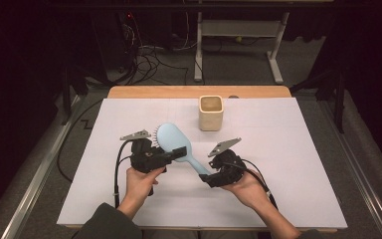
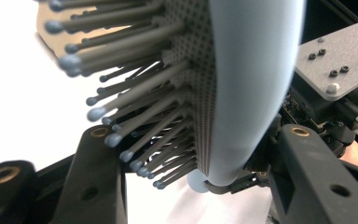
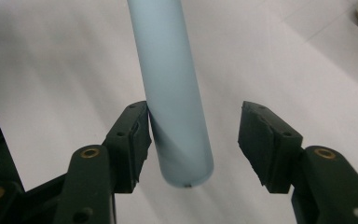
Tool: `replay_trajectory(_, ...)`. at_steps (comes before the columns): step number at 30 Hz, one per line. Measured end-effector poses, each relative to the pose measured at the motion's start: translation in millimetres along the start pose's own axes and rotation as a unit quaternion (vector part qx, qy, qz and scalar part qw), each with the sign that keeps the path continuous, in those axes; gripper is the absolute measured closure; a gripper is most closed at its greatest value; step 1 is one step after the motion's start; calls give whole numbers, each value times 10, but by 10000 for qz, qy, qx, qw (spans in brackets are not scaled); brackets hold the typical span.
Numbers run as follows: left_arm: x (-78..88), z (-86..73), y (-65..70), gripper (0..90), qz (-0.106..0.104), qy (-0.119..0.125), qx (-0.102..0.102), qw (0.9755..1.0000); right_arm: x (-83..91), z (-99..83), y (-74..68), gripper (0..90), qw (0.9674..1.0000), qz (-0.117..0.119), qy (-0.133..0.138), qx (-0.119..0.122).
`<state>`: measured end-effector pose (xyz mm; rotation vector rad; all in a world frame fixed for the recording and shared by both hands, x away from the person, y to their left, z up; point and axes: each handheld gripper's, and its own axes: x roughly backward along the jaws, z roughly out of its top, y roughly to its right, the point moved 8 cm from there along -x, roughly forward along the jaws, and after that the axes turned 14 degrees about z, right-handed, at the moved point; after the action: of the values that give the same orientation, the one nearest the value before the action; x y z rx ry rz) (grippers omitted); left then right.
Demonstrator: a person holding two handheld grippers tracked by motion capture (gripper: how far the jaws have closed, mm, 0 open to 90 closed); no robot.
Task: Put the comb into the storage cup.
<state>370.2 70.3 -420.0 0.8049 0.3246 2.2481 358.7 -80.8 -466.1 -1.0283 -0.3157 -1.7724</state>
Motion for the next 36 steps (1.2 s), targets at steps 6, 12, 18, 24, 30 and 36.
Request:
replay_trajectory(6,12,71,1,534,59,69,-27,10000,54,-83,55,424,9999,-90,38,-35)
replay_trajectory(12,27,109,-6,534,97,100,-47,9999,103,-156,102,422,9998,-160,87,-98)
replay_trajectory(18,50,130,-45,533,186,99,-72,9998,178,-221,132,415,9995,-220,210,-130)
replay_trajectory(24,85,157,-75,533,278,111,-102,9995,298,-301,186,397,9983,-300,452,-189)
replay_trajectory(30,95,177,-84,533,313,104,-95,9994,410,-415,248,396,9966,-396,660,-309)
replay_trajectory(36,110,211,-80,533,351,119,-123,9992,523,-504,298,389,9942,-500,859,-403)
